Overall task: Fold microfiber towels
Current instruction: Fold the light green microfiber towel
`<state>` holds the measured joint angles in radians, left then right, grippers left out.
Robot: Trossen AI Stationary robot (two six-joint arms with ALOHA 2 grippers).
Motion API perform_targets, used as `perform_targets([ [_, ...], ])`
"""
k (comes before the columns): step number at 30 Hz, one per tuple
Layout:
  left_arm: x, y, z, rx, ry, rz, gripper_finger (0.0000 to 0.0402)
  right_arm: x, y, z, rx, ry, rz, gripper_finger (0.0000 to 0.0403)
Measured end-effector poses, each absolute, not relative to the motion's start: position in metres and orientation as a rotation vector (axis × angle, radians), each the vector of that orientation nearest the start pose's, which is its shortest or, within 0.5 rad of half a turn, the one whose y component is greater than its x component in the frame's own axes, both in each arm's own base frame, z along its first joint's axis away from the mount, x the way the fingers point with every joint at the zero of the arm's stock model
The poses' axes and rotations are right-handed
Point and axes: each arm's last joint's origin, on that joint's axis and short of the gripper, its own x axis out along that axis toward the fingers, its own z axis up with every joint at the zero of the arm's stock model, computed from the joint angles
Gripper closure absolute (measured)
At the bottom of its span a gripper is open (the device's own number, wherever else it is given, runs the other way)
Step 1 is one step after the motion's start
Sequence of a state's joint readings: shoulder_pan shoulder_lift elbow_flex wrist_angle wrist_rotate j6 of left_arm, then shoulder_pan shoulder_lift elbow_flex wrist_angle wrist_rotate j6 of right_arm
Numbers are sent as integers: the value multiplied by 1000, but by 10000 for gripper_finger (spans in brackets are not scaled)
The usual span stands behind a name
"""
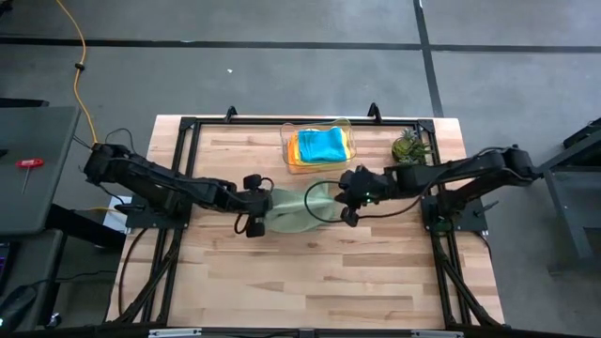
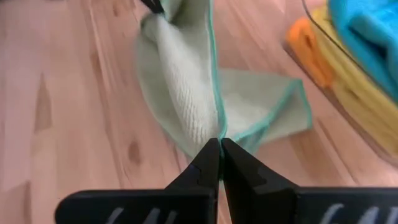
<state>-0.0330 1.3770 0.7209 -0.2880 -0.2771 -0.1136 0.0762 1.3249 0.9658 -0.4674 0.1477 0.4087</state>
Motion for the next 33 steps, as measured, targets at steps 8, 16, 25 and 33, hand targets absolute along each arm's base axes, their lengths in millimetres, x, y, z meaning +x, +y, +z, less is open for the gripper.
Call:
perform_targets([
  [8, 254, 0, 163, -8, 964, 314, 400, 283, 27, 239, 330, 847, -281, 403],
  [16, 255, 0, 152, 2, 1018, 318, 361, 291, 30, 226, 350, 883, -277, 403],
  [25, 246, 1, 177, 17, 1006, 353, 280, 291, 30, 226, 353, 880, -272, 403],
  [33, 240, 2, 183, 21, 1002, 400, 253, 292, 30, 227, 355, 873, -270, 403],
])
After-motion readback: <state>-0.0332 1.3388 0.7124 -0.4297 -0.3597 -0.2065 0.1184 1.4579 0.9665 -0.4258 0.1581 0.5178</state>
